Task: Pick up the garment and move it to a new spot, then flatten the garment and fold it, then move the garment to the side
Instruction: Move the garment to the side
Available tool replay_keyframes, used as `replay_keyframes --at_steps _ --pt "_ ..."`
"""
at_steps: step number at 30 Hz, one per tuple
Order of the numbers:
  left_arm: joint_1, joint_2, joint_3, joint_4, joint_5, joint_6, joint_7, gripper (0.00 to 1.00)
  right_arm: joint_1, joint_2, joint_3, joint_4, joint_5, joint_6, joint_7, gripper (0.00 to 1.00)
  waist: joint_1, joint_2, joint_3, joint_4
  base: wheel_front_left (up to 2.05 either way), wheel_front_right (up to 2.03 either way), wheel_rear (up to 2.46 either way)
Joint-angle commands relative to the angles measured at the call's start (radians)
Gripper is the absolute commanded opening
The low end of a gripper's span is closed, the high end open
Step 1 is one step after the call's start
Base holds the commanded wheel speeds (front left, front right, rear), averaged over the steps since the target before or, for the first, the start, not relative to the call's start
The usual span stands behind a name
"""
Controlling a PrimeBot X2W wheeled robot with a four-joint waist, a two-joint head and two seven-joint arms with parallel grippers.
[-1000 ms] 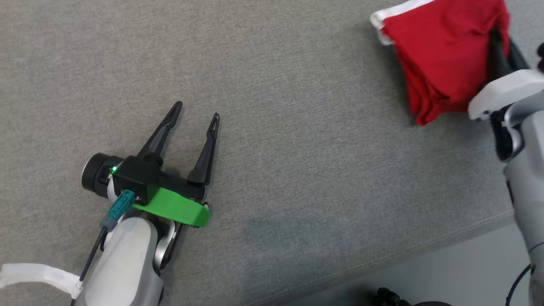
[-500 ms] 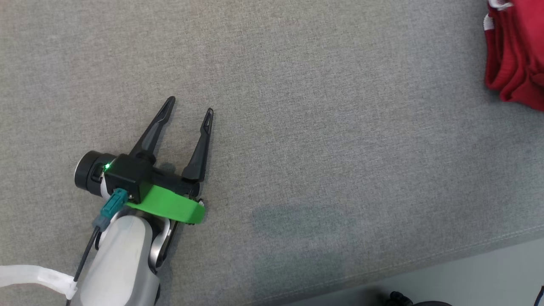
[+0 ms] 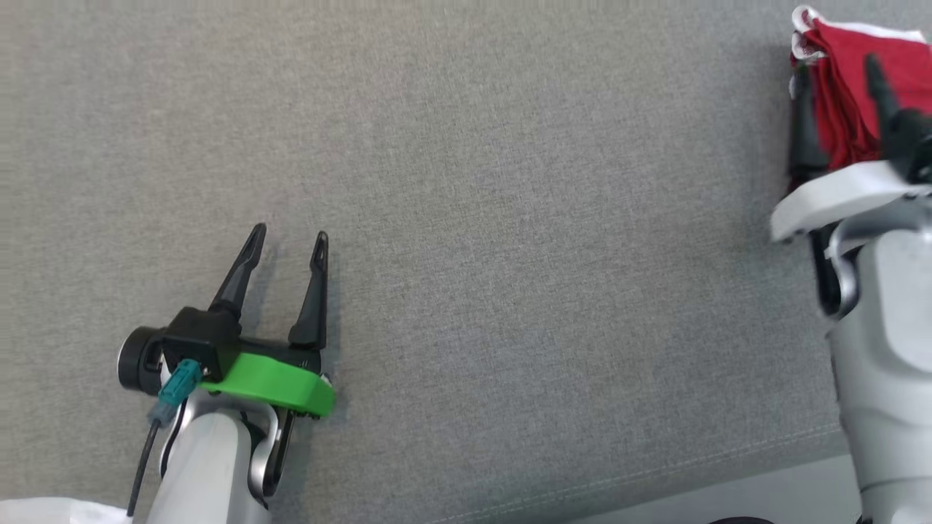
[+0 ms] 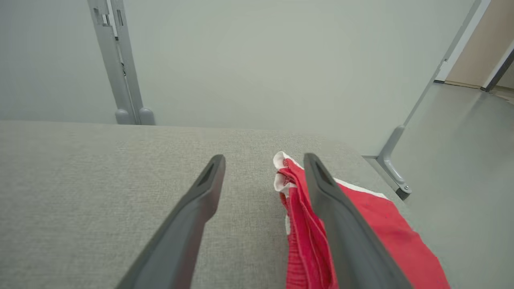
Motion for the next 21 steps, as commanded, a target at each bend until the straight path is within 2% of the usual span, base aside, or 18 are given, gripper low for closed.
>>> replay_keyframes --at_steps 1,8,21 --pt "0.019 -0.005 0.015 0.006 0.006 0.003 0.000 1.00 0.038 0.001 0.030 -0.012 0.024 -0.002 -0.001 1.00 0.0000 0.0000 -0.066 0.028 0.00 0.00 0.00" --pt "0.080 -0.027 0.074 0.031 0.008 0.003 0.000 1.00 0.197 0.055 0.082 -0.079 0.105 -0.002 -0.001 1.00 0.0000 0.0000 -0.159 0.084 0.00 0.00 0.00" --pt "0.210 -0.033 0.149 0.045 0.001 0.003 0.000 1.00 0.403 0.108 0.137 -0.051 0.098 -0.002 0.000 1.00 0.0000 0.0000 -0.320 0.121 0.00 0.00 0.00"
